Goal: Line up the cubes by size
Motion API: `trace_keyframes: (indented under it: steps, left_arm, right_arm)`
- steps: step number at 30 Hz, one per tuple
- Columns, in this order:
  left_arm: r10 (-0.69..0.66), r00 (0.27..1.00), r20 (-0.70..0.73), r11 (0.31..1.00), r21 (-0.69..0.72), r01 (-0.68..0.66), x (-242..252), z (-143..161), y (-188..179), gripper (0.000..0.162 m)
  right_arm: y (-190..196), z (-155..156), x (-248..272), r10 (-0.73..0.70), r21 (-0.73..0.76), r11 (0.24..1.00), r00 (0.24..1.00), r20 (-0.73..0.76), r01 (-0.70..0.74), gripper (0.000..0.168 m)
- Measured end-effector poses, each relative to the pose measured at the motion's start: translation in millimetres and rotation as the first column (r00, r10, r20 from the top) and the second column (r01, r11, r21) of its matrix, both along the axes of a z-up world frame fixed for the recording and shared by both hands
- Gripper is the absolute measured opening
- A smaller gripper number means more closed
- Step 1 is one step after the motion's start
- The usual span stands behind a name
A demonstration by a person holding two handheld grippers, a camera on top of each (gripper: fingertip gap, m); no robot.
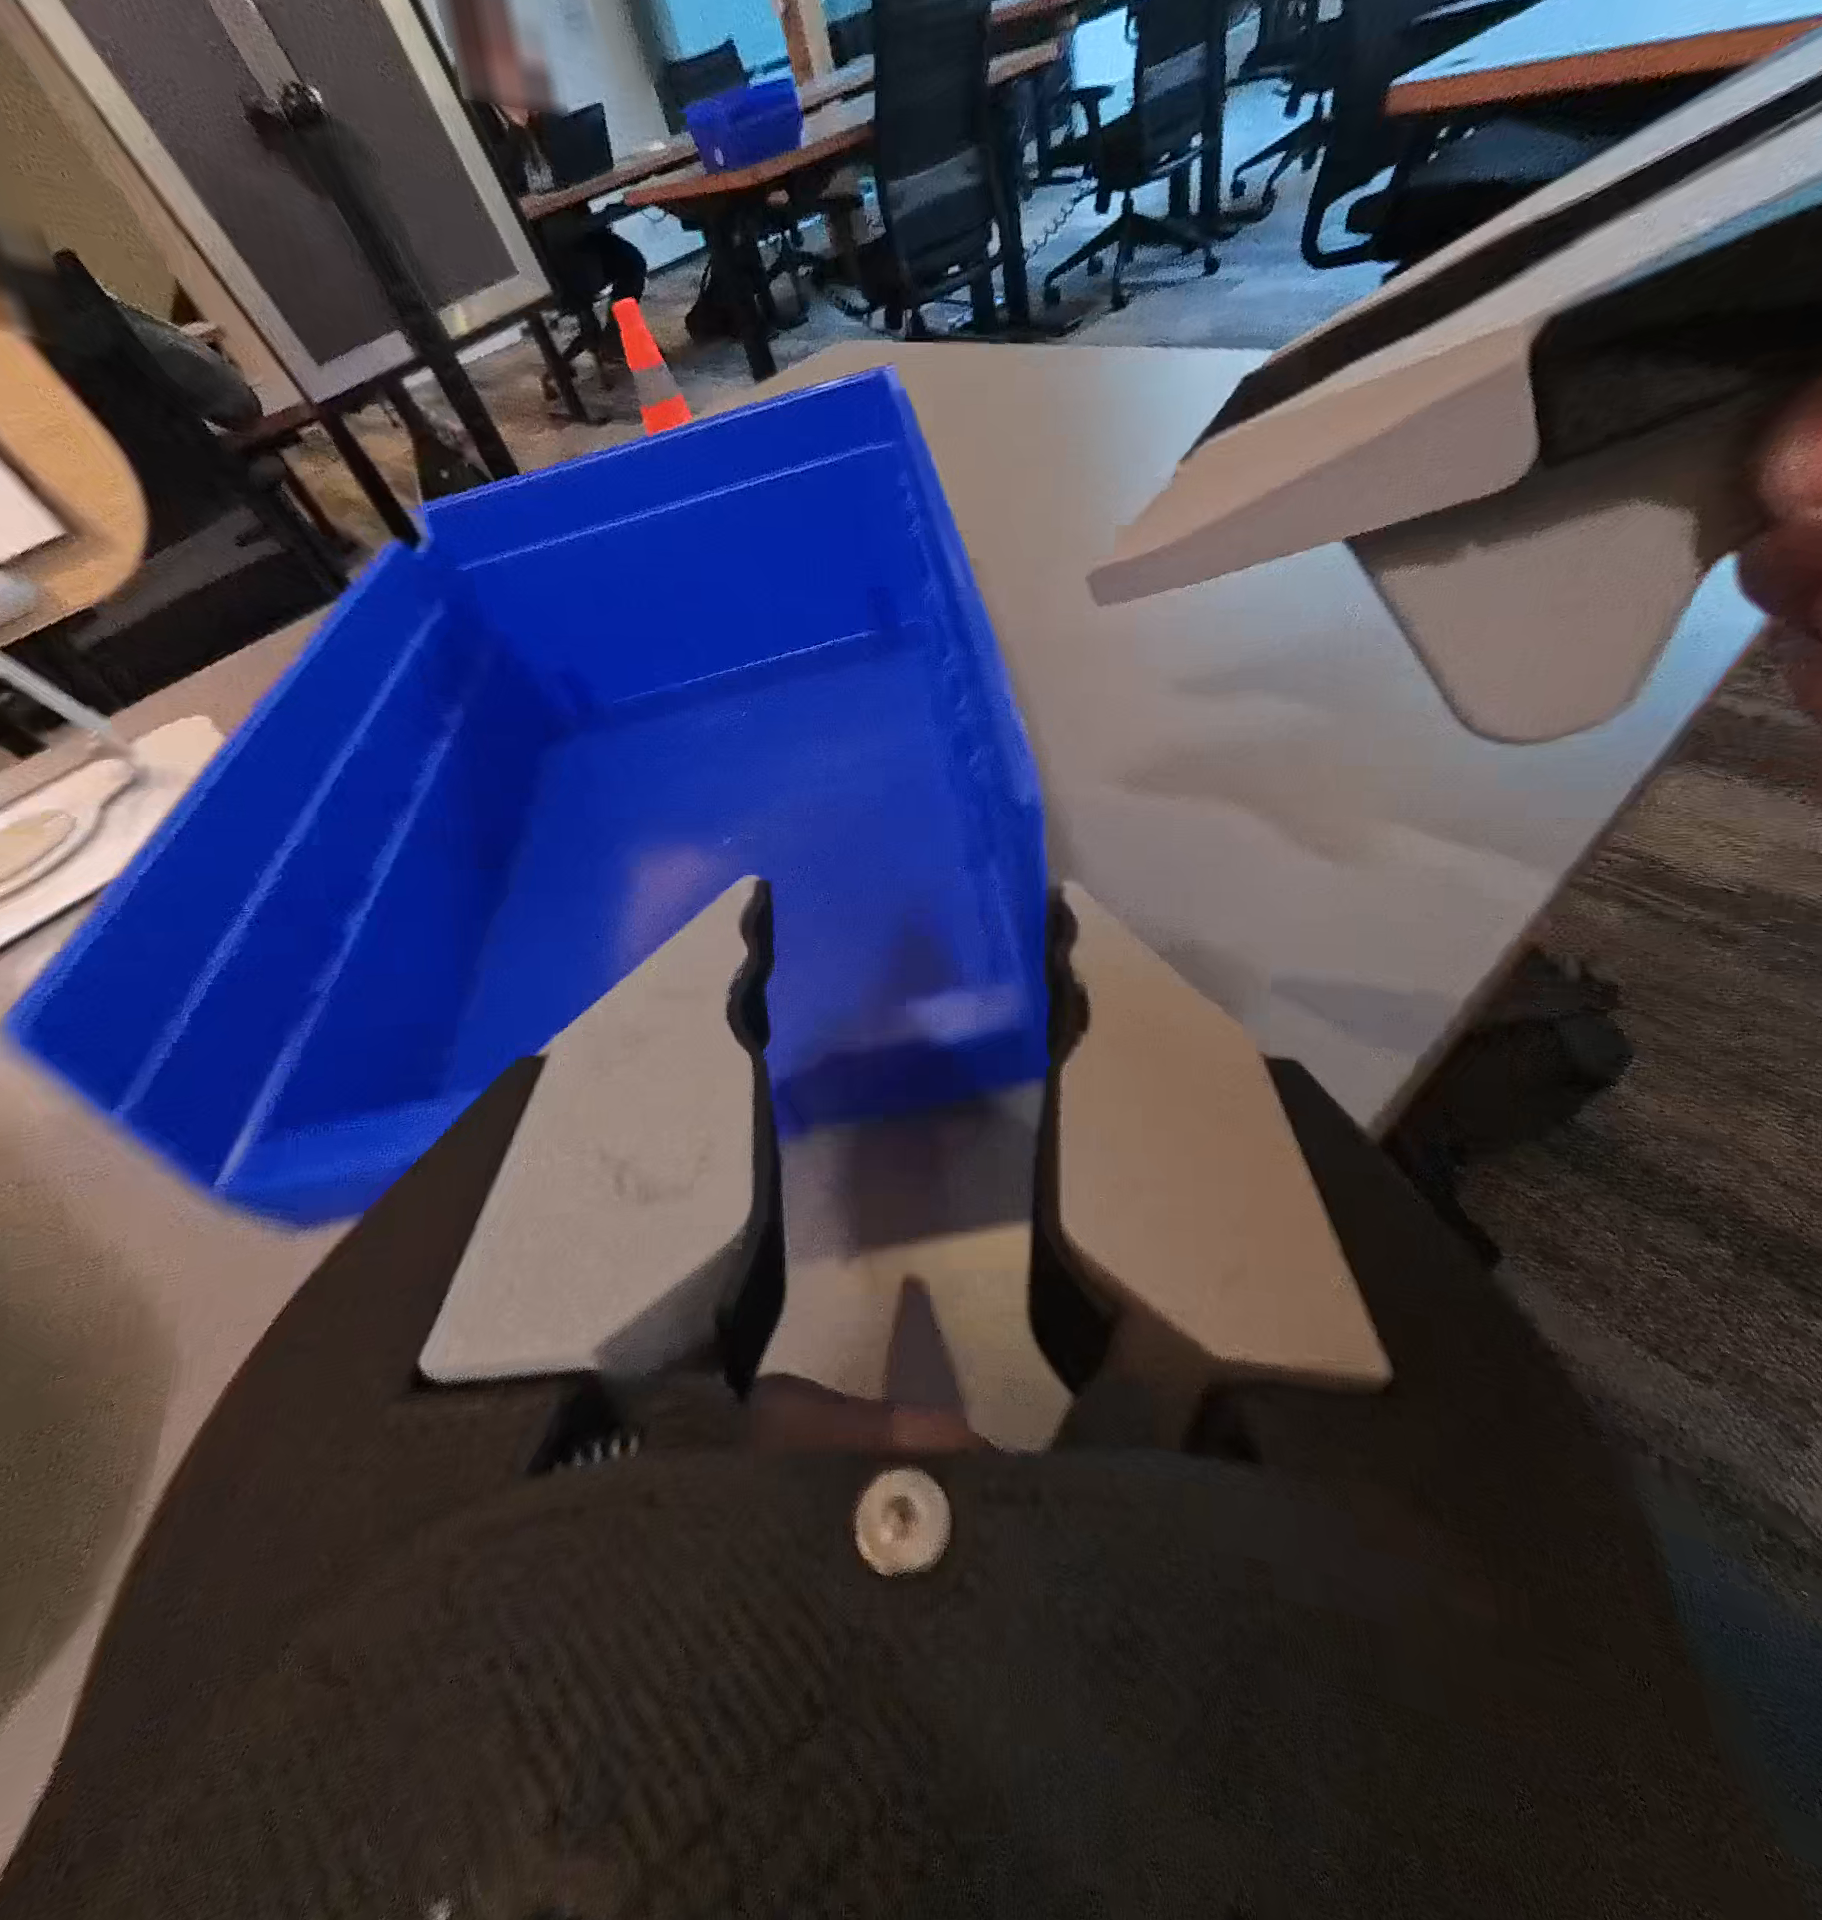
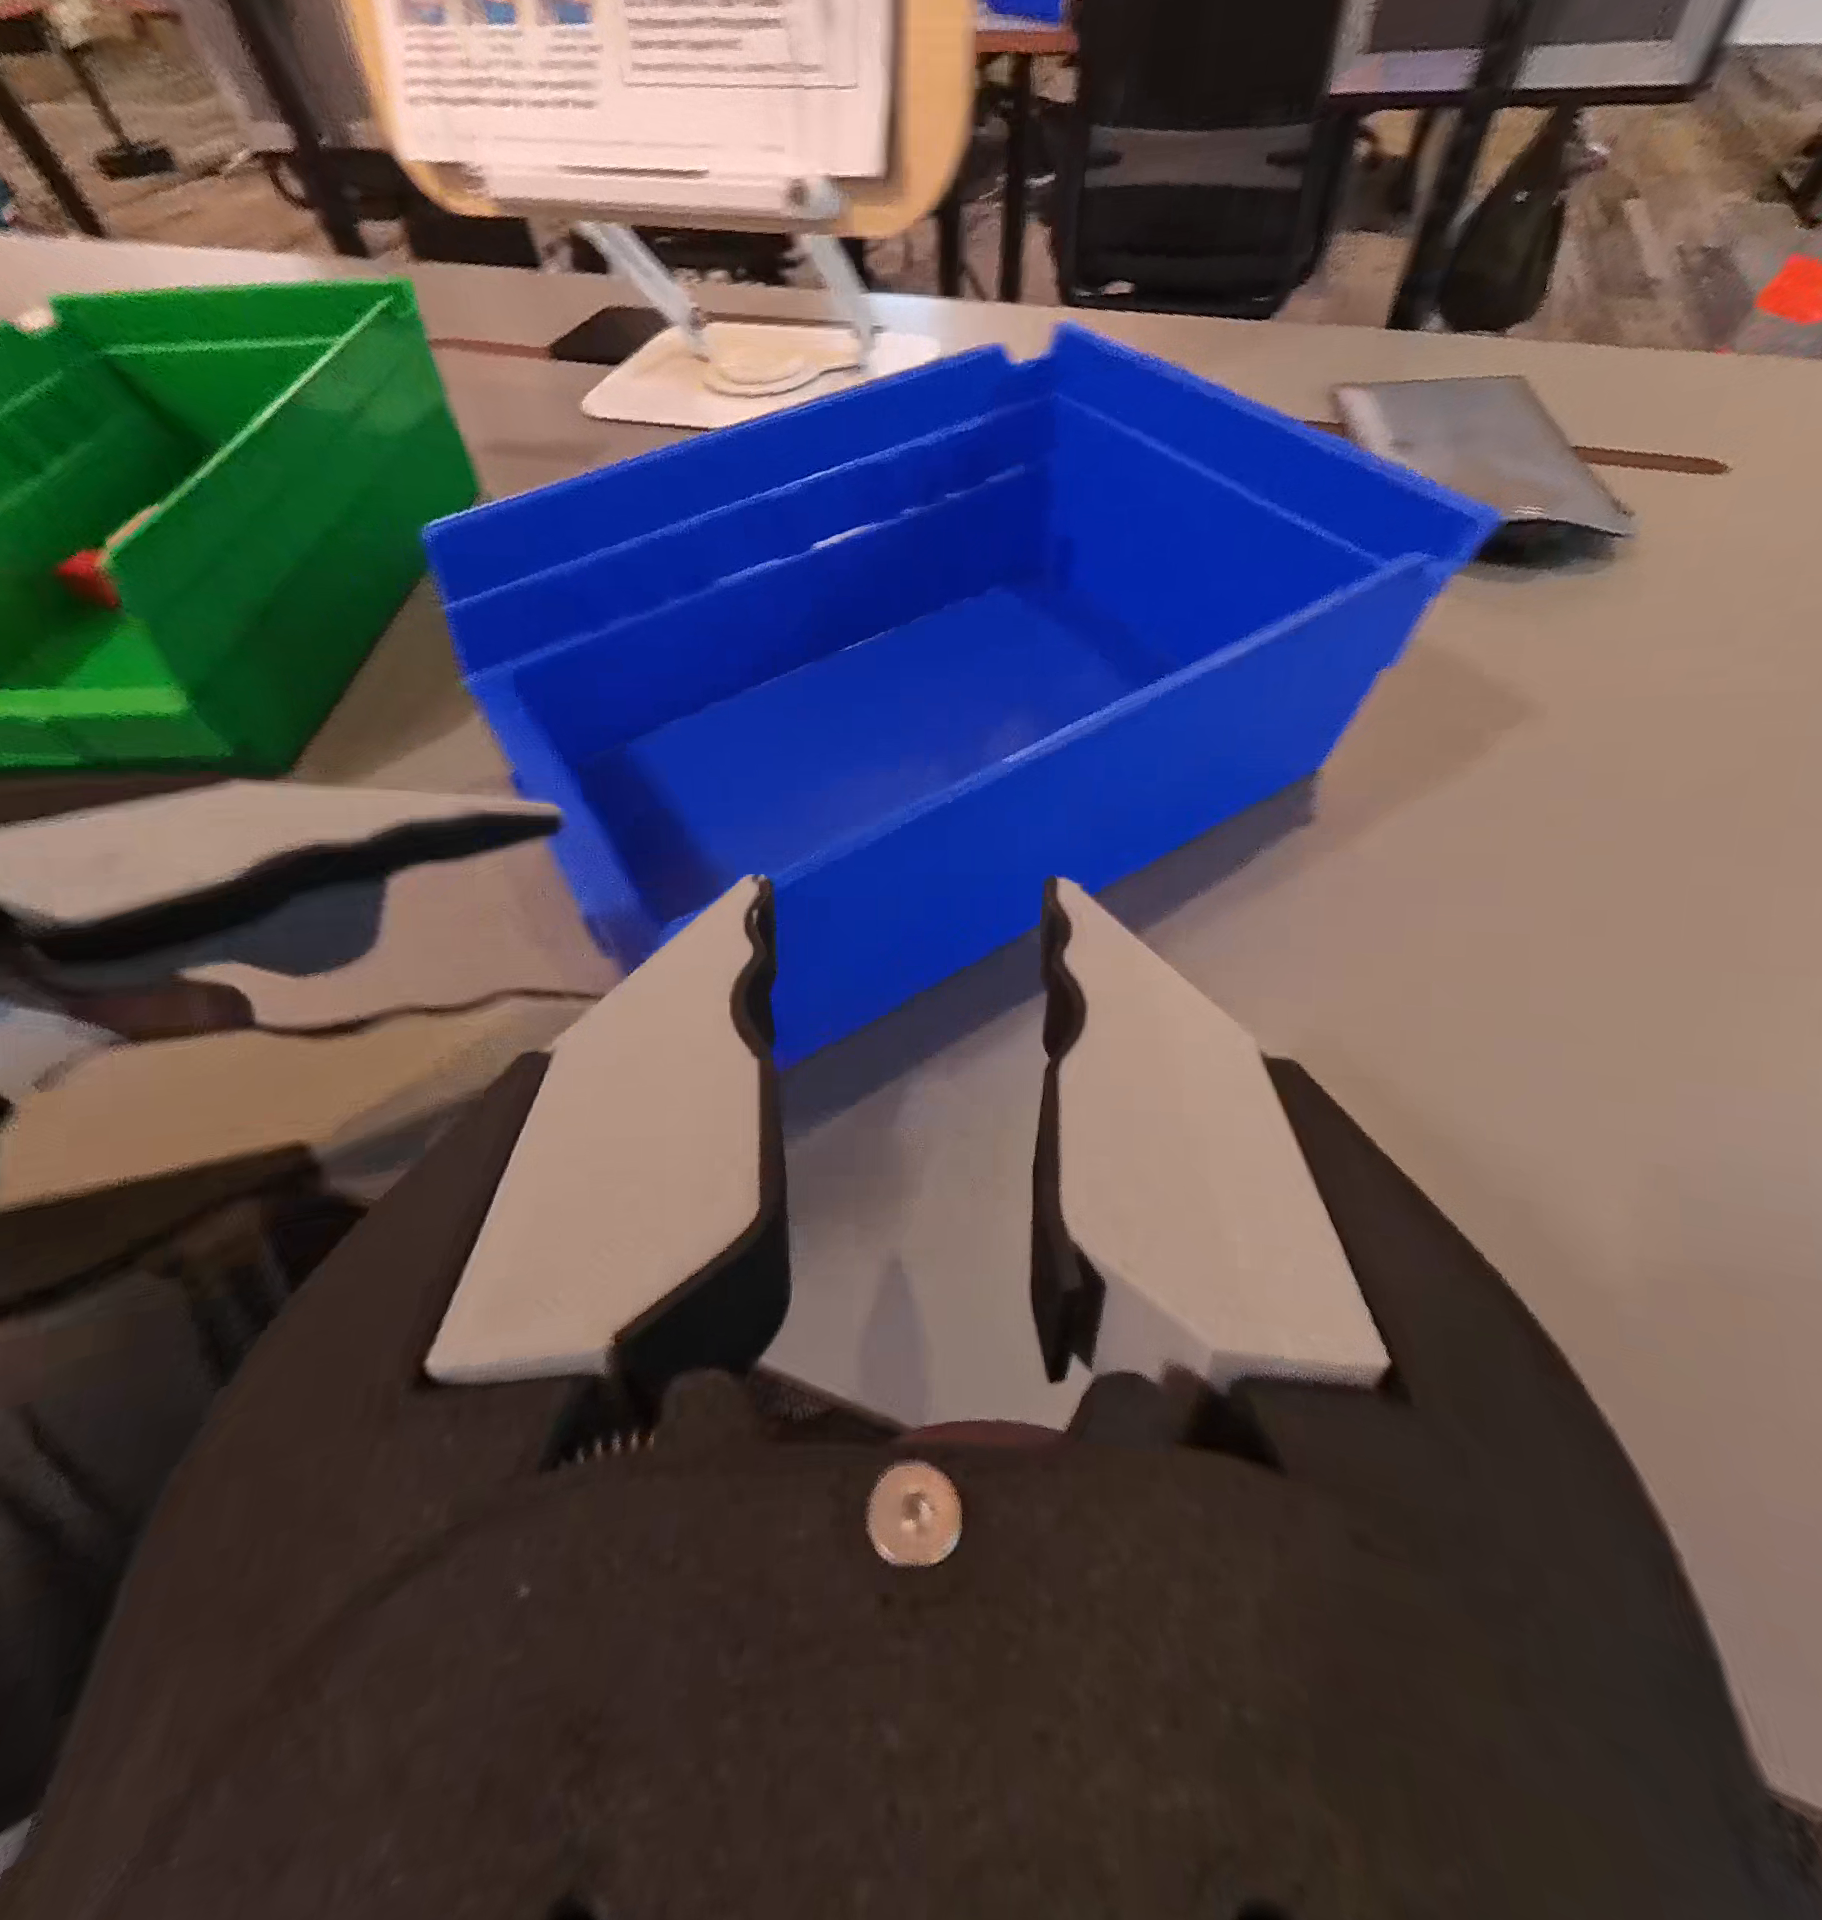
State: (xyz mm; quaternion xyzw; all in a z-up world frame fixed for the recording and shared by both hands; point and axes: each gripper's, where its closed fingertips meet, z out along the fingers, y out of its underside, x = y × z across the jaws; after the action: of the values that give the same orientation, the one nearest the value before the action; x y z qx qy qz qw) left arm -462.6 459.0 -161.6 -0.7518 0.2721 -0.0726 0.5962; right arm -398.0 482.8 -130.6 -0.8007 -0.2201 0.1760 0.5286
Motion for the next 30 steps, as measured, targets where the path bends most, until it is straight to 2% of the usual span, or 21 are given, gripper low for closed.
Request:
trace_keyframes:
  steps: [4,7,10,13,15,16,17,18,19,20,21,24,26,27,29,30]
  left_arm:
    - [0.105,0.994,0.007,0.994,0.035,-0.106,-97,9,-30,0.052]
    - [0.219,0.976,-0.014,0.975,0.028,-0.218,-175,12,-36,0.053]
    - [0.356,0.932,-0.07,0.934,0.003,-0.357,-248,3,-29,0.051]
    - [0.456,0.882,-0.114,0.886,-0.028,-0.462,-315,-15,-31,0.046]
    - [0.505,0.854,-0.128,0.857,-0.044,-0.513,-358,-28,-40,0.047]
    - [0.525,0.844,-0.112,0.848,-0.018,-0.53,-377,-27,-46,0.038]
    - [0.548,0.826,-0.134,0.832,-0.011,-0.554,-398,-30,-52,0.024]
    - [0.558,0.813,-0.163,0.824,-0.004,-0.567,-416,-34,-56,0.003]
    - [0.574,0.8,-0.176,0.814,0.009,-0.581,-431,-34,-60,0.0]
    - [0.608,0.773,-0.182,0.789,0.024,-0.614,-448,-33,-62,0.002]
    - [0.638,0.747,-0.188,0.764,0.035,-0.644,-463,-31,-63,0.008]
    - [0.684,0.706,-0.184,0.721,0.016,-0.693,-492,-30,-59,0.022]
    - [0.705,0.691,-0.158,0.695,-0.038,-0.718,-497,-29,-60,0.037]
    - [0.691,0.713,-0.121,0.709,-0.081,-0.701,-487,-26,-63,0.049]
    - [0.575,0.818,0.032,0.814,-0.12,-0.568,-439,-11,-72,0.068]
    - [0.491,0.864,0.108,0.87,-0.1,-0.482,-410,-1,-80,0.076]
  right_arm:
    - [-31,2,-63,0.164,-0.005,0.987,0.986,0.028,-0.164,0.053]
    - [-50,0,-126,0.302,-0.024,0.953,0.953,0.008,-0.302,0.053]
    - [-39,-23,-167,0.308,-0.067,0.951,0.949,0.07,-0.303,0.052]
    - [-8,-46,-157,0.194,-0.073,0.98,0.968,0.161,-0.184,0.042]
    - [-5,-60,-138,0.194,-0.149,0.973,0.973,0.123,-0.175,0.042]
    - [-7,-66,-124,0.205,-0.177,0.967,0.972,0.113,-0.183,0.032]
    - [-7,-65,-108,0.21,-0.141,0.971,0.968,0.14,-0.191,0.009]
    - [-2,-63,-86,0.166,-0.102,0.984,0.968,0.19,-0.148,0.0]
    - [3,-64,-64,0.117,-0.084,0.991,0.963,0.243,-0.1,0.007]
    - [10,-65,-43,0.068,-0.07,0.996,0.956,0.284,-0.049,0.021]
    - [18,-64,-23,0.022,-0.056,0.998,0.95,0.311,-0.005,0.028]
    - [48,-68,25,-0.073,-0.064,0.993,0.926,0.371,0.103,0.033]
    - [58,-69,41,-0.105,-0.123,0.98,0.937,0.333,0.153,0.041]
    - [52,-66,32,-0.062,-0.168,0.98,0.966,0.25,0.106,0.045]
    - [27,-46,-3,0.079,-0.143,0.987,0.996,0.045,-0.072,0.056]
    - [13,-37,-17,0.125,-0.102,0.987,0.992,-0.005,-0.125,0.056]
